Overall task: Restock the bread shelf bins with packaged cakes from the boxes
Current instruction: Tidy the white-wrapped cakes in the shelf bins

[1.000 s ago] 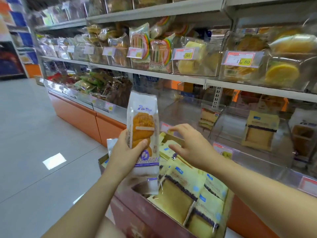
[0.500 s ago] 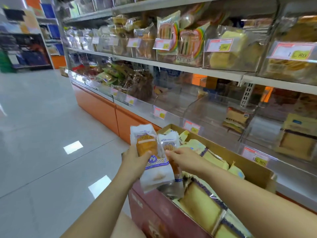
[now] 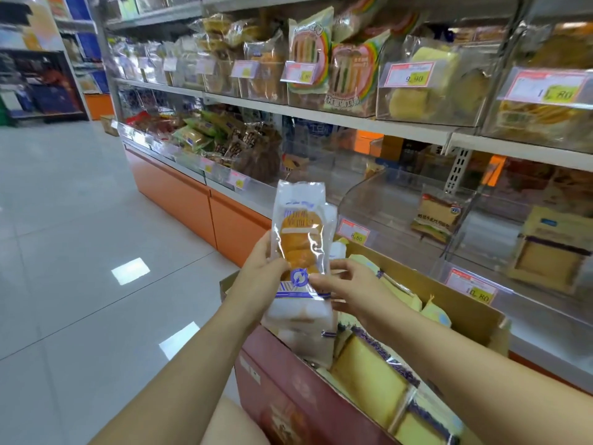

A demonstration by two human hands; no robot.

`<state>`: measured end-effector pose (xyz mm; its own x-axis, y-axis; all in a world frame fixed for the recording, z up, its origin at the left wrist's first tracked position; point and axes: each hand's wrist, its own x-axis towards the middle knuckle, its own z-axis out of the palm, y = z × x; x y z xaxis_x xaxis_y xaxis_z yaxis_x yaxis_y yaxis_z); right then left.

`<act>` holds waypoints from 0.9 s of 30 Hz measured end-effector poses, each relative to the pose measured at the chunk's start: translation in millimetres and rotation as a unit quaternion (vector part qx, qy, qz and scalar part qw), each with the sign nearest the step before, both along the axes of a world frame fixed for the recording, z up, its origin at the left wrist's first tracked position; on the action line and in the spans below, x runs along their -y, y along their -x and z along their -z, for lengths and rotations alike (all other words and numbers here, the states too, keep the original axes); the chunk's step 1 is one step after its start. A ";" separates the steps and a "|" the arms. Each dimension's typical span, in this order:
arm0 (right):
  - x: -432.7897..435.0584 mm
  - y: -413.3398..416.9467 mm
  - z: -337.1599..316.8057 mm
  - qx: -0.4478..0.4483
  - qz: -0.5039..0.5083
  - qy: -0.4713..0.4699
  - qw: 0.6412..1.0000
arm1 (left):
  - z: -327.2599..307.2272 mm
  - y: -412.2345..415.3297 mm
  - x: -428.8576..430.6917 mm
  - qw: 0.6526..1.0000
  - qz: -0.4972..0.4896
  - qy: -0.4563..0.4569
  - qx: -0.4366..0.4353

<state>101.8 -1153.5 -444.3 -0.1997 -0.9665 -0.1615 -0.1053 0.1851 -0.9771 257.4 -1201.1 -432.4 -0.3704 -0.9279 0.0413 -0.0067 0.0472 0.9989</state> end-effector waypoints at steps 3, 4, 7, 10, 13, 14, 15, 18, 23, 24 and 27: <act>-5.3 11.7 3.1 0.000 0.003 -0.036 0.999 | 5.0 6.3 4.9 0.998 0.057 -0.030 0.026; -7.1 13.8 5.2 -0.001 -0.001 -0.052 0.999 | 8.4 7.0 6.0 0.996 0.071 -0.045 0.043; -8.6 16.6 11.1 -0.017 0.022 -0.069 0.997 | 16.2 6.9 10.8 0.990 0.092 -0.078 0.070; -3.6 16.5 12.2 0.033 0.050 -0.090 0.994 | 16.2 6.8 15.4 0.986 0.113 -0.101 0.065; -0.7 10.4 7.2 0.118 0.005 -0.125 0.985 | 15.9 7.1 14.9 0.978 0.167 -0.113 0.060; -0.8 8.5 7.3 0.116 -0.006 -0.129 0.985 | 17.2 6.5 14.9 0.974 0.187 -0.113 0.056; -0.7 7.7 8.5 0.110 -0.009 -0.126 0.986 | 16.5 6.6 13.7 0.973 0.196 -0.113 0.053; -2.1 10.2 10.1 0.100 -0.013 -0.099 0.990 | 13.9 5.8 11.1 0.975 0.193 -0.083 0.065; -11.5 22.4 -5.3 0.039 -0.025 -0.007 0.999 | 4.4 10.6 5.8 0.982 0.186 -0.029 0.029; -14.4 26.2 -10.4 0.021 -0.023 0.017 0.999 | 1.6 14.0 3.9 0.983 0.183 -0.009 0.019; -29.5 43.5 -26.4 -0.041 -0.019 0.089 0.995 | -9.9 28.3 -4.7 0.982 0.180 0.062 0.008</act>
